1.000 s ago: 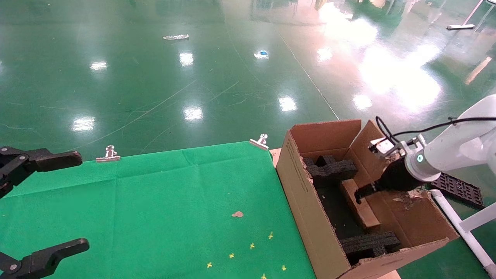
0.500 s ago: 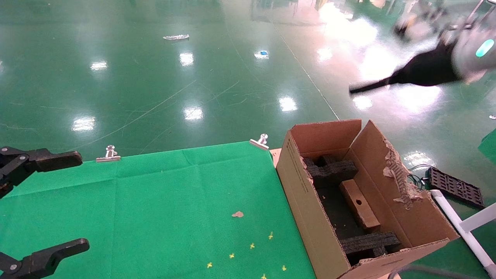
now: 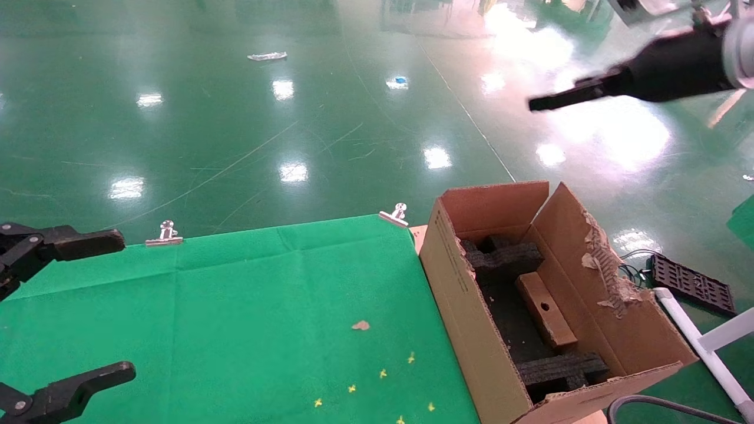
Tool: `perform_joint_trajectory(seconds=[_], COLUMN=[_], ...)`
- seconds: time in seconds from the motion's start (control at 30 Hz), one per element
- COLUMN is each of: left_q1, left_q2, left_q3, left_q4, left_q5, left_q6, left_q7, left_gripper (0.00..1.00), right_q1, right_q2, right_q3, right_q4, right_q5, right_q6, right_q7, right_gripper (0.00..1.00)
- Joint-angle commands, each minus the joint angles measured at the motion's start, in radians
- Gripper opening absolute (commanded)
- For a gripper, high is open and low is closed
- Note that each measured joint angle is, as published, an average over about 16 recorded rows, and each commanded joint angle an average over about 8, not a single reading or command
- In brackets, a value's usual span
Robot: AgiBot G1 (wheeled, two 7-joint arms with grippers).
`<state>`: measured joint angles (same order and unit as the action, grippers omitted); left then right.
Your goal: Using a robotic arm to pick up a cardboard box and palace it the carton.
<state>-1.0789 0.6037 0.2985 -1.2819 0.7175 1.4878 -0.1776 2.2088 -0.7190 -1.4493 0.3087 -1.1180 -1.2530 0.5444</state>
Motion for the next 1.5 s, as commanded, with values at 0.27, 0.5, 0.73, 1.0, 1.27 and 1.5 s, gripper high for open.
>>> perform_joint_trajectory(seconds=[0.27, 0.5, 0.73, 1.0, 1.27, 1.5], left_q1=[0.000, 0.000, -0.001, -0.001, -0.001, -0.001], left_q2=[0.000, 0.000, 0.000, 0.000, -0.001, -0.001], left_q3=[0.001, 0.001, 0.001, 0.002, 0.002, 0.002], left_q4=[0.000, 0.001, 0.001, 0.001, 0.001, 0.001], left_q5=[0.000, 0.000, -0.001, -0.001, -0.001, -0.002], left_q6=[0.000, 0.000, 0.000, 0.000, 0.000, -0.001], left_q7=[0.000, 0.001, 0.001, 0.001, 0.001, 0.001], left_gripper=[1.00, 1.00, 1.00, 1.00, 1.00, 1.00], right_q1=[-0.166, -0.306, -0.448, -0.610, -0.774, -0.916], right_q2=[0.017, 0.030, 0.043, 0.058, 0.074, 0.087], right_q3=[0.173, 0.317, 0.463, 0.630, 0.799, 0.945], right_q4=[0.144, 0.265, 0.386, 0.526, 0.667, 0.789], right_q5=[0.057, 0.105, 0.154, 0.209, 0.265, 0.313], right_q6=[-0.036, -0.066, -0.096, -0.131, -0.166, -0.196], right_q7=[-0.053, -0.097, -0.141, -0.192, -0.244, -0.288], right_gripper=[1.00, 1.00, 1.00, 1.00, 1.00, 1.00])
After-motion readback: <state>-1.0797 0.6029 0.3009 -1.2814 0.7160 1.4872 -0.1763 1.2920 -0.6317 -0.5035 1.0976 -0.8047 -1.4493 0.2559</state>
